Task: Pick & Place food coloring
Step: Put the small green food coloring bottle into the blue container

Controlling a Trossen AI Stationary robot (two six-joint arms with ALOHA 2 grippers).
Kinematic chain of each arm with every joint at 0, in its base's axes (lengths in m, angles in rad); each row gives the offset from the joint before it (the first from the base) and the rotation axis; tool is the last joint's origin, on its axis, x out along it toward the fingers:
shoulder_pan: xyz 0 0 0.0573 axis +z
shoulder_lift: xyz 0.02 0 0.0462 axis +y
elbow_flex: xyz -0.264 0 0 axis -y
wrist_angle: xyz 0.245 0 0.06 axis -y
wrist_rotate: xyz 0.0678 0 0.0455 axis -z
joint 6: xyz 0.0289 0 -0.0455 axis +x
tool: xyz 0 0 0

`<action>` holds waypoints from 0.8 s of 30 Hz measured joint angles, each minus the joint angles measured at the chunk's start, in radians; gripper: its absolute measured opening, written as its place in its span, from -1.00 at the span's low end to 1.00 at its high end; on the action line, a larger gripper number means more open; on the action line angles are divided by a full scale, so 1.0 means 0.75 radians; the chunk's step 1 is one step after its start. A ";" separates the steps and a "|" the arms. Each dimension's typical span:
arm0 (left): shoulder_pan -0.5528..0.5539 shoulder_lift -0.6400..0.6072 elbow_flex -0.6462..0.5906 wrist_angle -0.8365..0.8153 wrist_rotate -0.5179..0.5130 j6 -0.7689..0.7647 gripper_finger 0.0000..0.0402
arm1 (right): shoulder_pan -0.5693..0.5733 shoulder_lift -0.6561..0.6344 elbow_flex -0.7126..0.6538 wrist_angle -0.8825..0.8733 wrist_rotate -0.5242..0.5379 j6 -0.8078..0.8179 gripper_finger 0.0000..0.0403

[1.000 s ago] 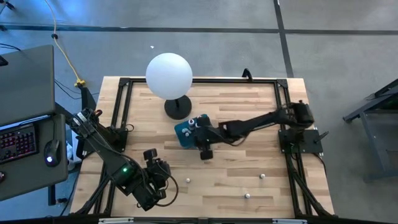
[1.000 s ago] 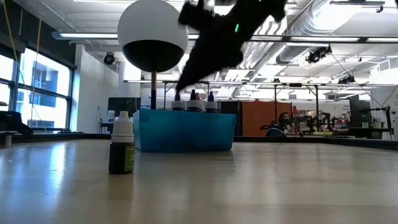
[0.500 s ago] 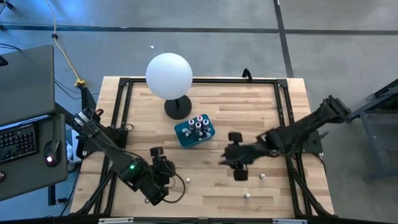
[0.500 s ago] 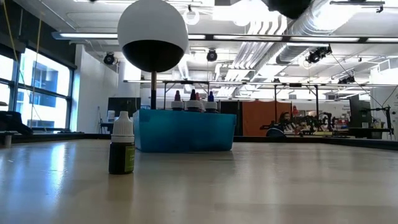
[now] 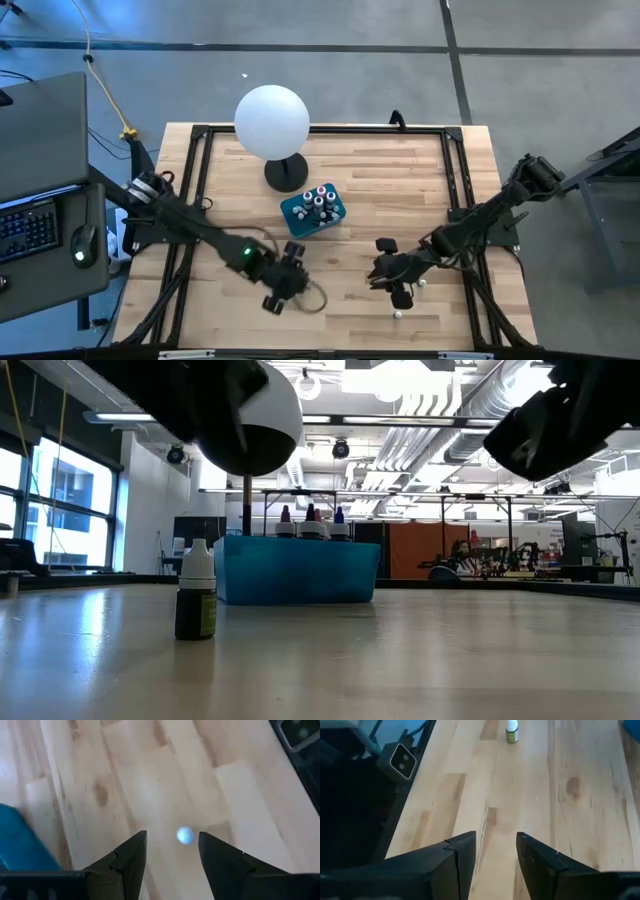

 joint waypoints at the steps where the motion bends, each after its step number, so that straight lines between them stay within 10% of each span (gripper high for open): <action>1: 0.025 0.014 0.000 0.019 0.051 0.000 -0.12 | -0.004 0.000 -0.002 0.002 -0.003 -0.005 -0.34; 8: 0.141 0.178 0.003 0.104 0.415 0.094 -0.12 | -0.026 -0.001 -0.001 0.021 -0.003 -0.017 -0.34; 24: 0.145 0.318 0.000 0.154 0.413 0.221 -0.12 | -0.025 -0.001 -0.001 0.026 0.010 -0.020 -0.34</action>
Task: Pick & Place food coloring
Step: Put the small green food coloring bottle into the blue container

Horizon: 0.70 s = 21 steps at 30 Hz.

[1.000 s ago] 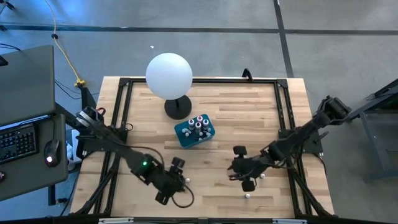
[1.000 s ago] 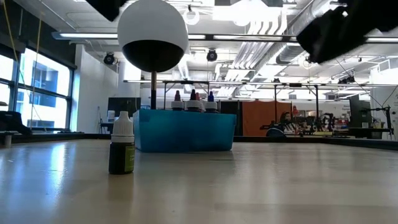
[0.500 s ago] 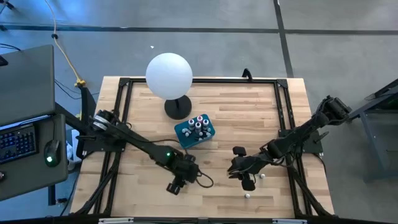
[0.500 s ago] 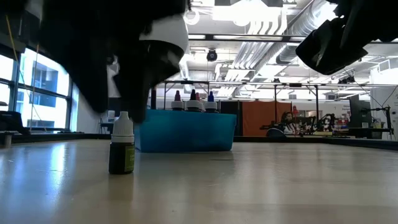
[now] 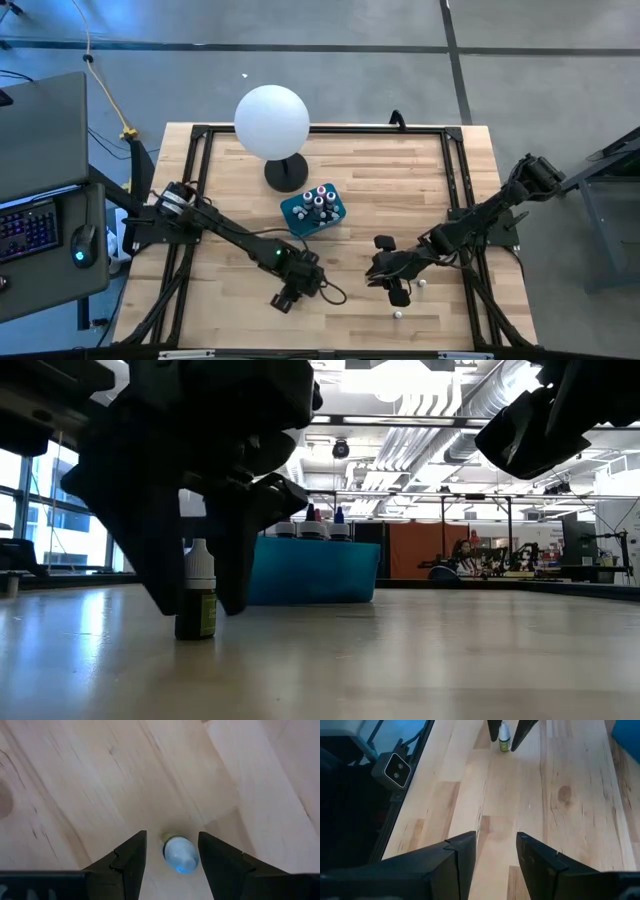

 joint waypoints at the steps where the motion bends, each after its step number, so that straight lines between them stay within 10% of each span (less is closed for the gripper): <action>1: 0.000 0.000 0.000 -0.008 -0.001 0.001 -0.12 | 0.000 -0.001 0.000 -0.001 0.000 0.000 -0.34; 14: 0.000 -0.004 0.000 -0.021 -0.015 0.128 -0.72 | 0.000 0.000 0.000 -0.001 0.000 0.000 -0.34; 21: -0.001 -0.111 0.096 -0.361 -0.431 0.234 -0.64 | 0.000 -0.001 0.001 -0.001 0.004 0.000 -0.34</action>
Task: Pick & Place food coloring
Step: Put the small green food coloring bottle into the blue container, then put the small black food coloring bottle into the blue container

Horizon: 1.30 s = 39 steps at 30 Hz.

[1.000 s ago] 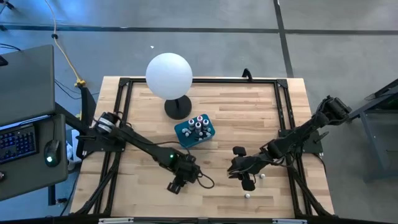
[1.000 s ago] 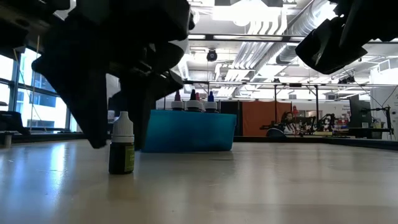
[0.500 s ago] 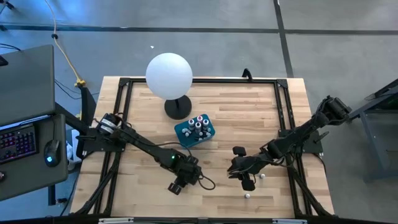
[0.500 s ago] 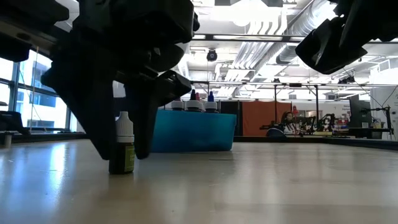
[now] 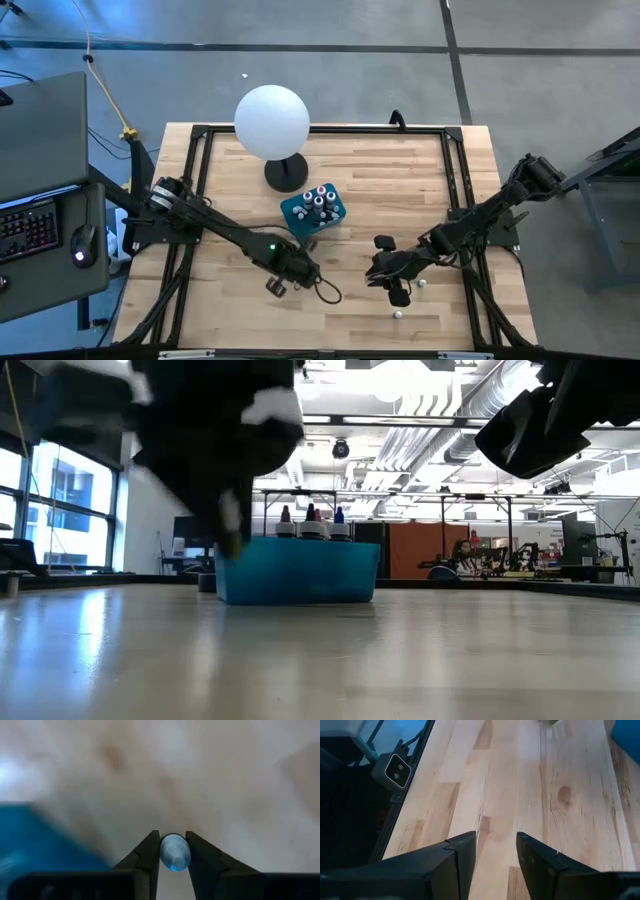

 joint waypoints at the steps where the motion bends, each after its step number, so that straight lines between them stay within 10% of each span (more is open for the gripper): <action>1: 0.001 -0.011 0.029 -0.044 -0.063 0.001 -0.60 | 0.000 0.000 0.000 0.000 0.003 0.000 -0.34; 8: 0.120 -0.069 0.139 -0.265 -0.196 0.026 -0.58 | 0.000 -0.001 0.001 -0.006 0.011 0.000 -0.34; 22: 0.646 -0.049 0.144 -0.222 0.395 0.018 -0.63 | 0.000 -0.001 0.001 -0.007 0.012 0.000 -0.34; 39: 0.585 -0.048 0.143 -0.181 0.296 -0.011 -0.18 | 0.001 0.000 0.001 -0.007 0.104 0.010 -0.34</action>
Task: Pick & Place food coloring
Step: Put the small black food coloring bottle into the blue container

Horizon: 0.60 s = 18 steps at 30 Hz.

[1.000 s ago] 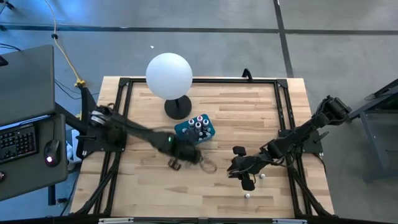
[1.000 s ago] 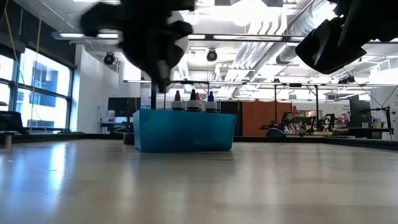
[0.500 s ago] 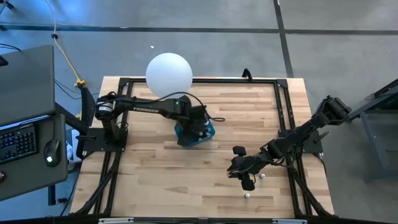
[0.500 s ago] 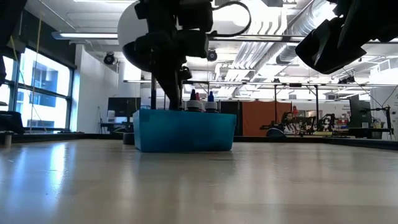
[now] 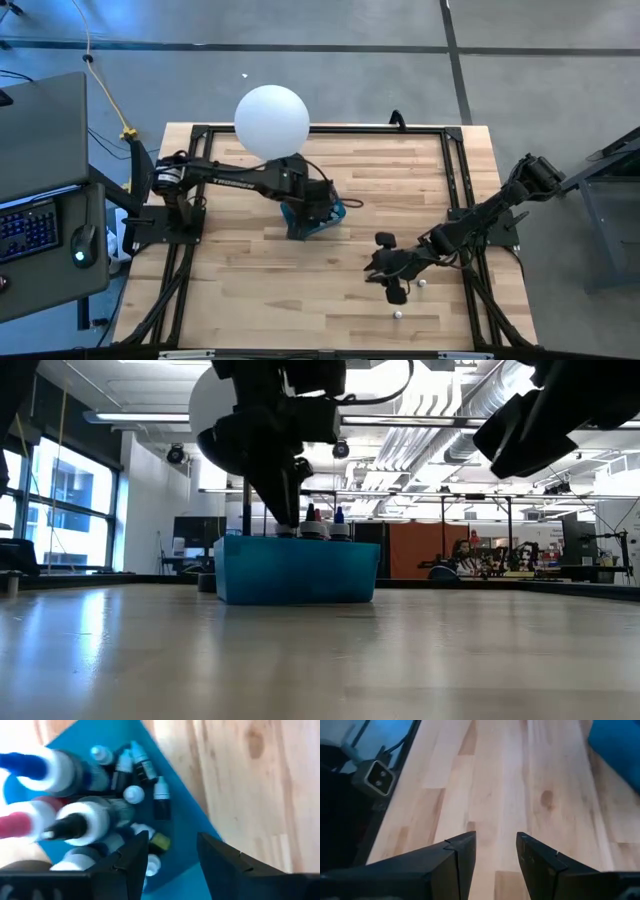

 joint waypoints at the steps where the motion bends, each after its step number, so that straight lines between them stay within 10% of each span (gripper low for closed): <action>1: -0.009 0.000 0.004 -0.012 0.002 -0.017 -0.17 | 0.000 0.000 0.000 0.000 0.016 0.000 -0.34; 9: -0.145 -0.096 0.245 -0.511 0.004 -0.106 -0.17 | 0.000 0.000 -0.001 -0.003 0.009 0.089 -0.34; 18: -0.374 -0.405 0.075 -0.265 0.019 -0.207 -0.17 | 0.036 0.000 -0.001 -0.075 -0.149 0.131 -0.34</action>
